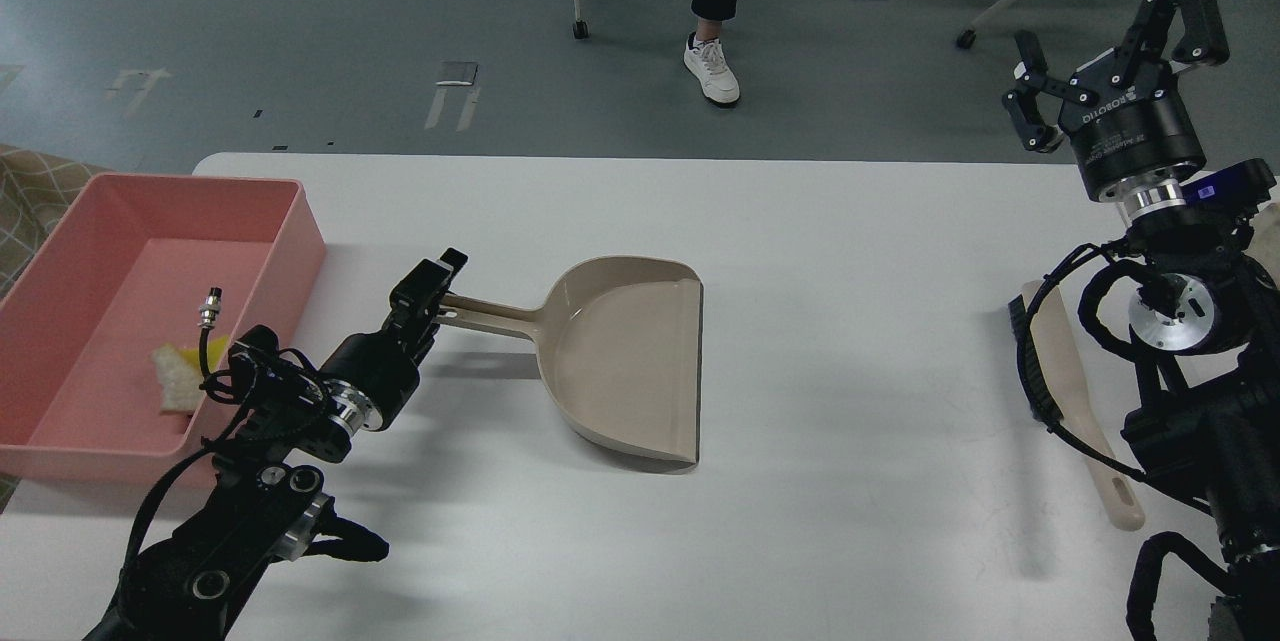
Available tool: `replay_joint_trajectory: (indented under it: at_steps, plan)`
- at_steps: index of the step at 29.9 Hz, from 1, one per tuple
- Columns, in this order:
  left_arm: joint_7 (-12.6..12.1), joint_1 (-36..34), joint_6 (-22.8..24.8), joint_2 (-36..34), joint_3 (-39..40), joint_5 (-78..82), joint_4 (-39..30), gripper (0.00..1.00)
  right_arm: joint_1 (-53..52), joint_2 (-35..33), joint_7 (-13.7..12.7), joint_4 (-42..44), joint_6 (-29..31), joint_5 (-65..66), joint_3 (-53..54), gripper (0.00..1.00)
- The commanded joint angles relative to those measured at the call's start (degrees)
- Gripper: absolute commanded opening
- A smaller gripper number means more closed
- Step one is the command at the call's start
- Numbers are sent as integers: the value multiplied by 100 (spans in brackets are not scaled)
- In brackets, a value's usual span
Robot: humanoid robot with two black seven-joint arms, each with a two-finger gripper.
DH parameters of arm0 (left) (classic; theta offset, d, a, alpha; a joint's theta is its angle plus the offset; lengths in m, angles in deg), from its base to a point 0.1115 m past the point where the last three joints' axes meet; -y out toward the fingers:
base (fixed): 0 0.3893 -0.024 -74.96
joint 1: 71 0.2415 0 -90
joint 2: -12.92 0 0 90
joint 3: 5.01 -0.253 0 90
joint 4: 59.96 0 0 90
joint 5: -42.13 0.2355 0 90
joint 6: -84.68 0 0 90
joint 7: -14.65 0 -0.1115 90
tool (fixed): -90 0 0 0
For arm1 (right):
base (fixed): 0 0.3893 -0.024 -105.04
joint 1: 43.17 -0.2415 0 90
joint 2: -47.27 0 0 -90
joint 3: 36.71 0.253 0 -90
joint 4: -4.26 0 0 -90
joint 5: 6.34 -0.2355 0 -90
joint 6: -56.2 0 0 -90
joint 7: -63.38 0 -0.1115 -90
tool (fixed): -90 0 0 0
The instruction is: Sweep and dump garbage into bin
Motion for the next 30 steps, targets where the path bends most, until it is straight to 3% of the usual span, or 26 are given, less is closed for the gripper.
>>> replay_joint_trajectory:
  at_steps: [1,17,21,25,30]
  plan:
    - [0,-83,-2,-204,7,-39,87,68,10,0,0,4,54,0,0,100]
    - [0,-109,33,-915,121,-496,-150,71,106,-9,0,-5,63,0,0,100]
    - [-70,-250,33,-1302,130,-970,-501,72,115,-9,0,-5,63,0,0,100]
    - [-158,-591,59,-1794,130,-1655,-993,74,-34,-62,-8,91,-16,26,8,100]
    - [-115,-1303,68,-1821,121,-1999,-627,76,-376,-27,-17,188,-244,17,0,100]
